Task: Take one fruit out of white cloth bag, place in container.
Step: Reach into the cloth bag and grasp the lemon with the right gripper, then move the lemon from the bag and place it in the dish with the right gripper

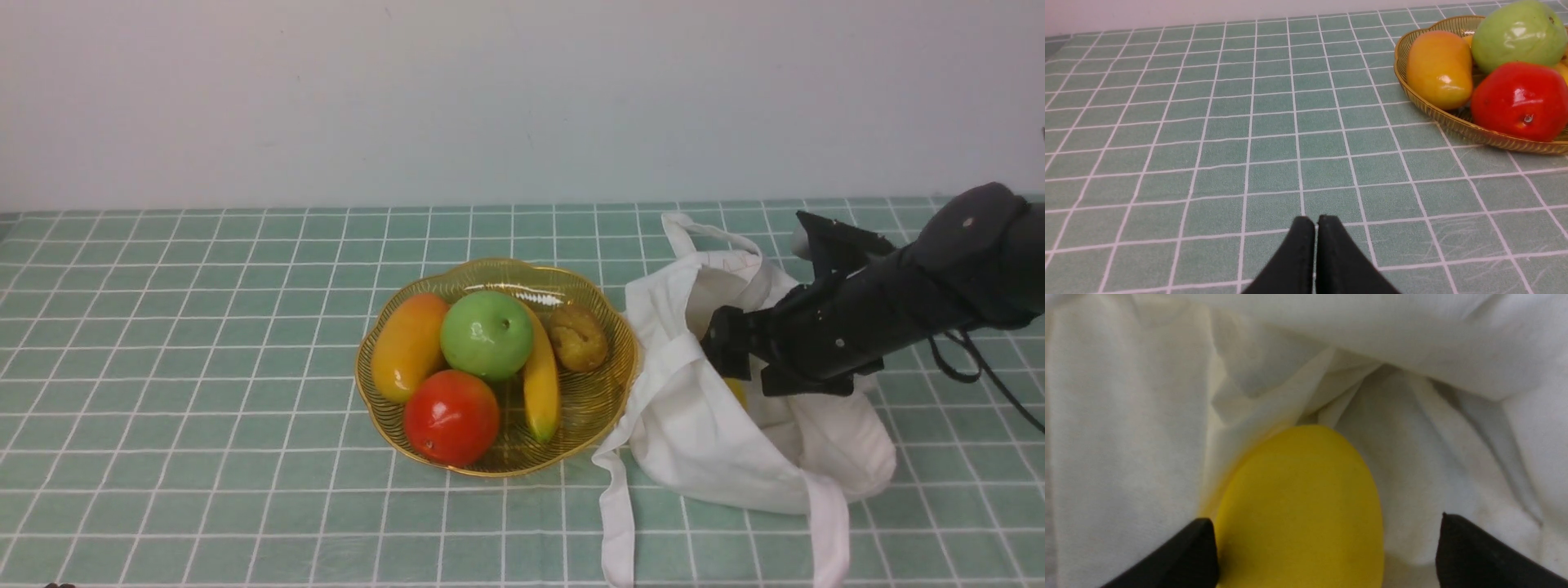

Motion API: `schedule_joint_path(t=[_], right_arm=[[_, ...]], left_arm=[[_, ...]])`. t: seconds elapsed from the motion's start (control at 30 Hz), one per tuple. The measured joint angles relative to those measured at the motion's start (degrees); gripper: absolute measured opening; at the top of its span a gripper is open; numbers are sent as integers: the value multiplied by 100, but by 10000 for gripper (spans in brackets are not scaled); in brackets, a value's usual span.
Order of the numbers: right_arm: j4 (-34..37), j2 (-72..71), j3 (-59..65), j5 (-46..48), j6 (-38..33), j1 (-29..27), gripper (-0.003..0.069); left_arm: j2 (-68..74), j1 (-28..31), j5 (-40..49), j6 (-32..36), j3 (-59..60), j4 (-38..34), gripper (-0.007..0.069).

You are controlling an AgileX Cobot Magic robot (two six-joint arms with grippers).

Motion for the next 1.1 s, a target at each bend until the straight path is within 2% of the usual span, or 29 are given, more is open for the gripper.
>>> schedule_joint_path(t=[0.43,0.83,1.1], right_arm=[[331,275,-55,165,-422,27,511],[131,242,-77,214,-435,20,488],[-264,-216,-27,535,-435,-643,486]], left_arm=[[0,0,0,0,0,0,-8],[0,0,0,0,0,0,-8],[0,0,0,0,0,0,-8]])
